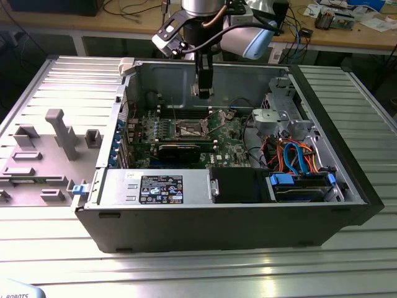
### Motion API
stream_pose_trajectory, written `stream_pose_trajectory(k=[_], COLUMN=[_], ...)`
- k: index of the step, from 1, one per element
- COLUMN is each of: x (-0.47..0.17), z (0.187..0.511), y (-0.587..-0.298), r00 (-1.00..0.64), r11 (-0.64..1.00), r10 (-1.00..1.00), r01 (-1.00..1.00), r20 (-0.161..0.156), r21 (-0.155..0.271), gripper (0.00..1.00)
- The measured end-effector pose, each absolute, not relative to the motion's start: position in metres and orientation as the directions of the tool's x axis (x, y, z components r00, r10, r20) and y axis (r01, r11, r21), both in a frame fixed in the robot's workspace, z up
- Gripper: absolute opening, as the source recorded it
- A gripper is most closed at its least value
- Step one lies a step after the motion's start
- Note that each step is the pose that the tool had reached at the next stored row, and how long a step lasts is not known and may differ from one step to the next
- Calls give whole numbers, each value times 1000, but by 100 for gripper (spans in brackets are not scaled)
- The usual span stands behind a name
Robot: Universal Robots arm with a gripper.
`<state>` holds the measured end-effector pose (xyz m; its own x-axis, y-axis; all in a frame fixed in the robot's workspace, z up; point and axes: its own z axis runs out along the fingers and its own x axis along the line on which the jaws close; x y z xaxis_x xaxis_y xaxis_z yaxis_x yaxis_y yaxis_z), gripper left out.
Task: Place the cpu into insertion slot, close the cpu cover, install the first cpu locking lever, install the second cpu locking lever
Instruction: 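Place the cpu into insertion slot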
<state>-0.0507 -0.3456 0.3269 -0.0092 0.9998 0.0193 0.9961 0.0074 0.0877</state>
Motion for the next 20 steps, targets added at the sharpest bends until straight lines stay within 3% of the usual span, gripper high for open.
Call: stream_pose_trajectory(k=[20], x=[-51], z=[317], y=[-346], r00=[-9], r11=[7], r10=[1000], r01=[996], r20=[19], r21=[88], gripper=[54])
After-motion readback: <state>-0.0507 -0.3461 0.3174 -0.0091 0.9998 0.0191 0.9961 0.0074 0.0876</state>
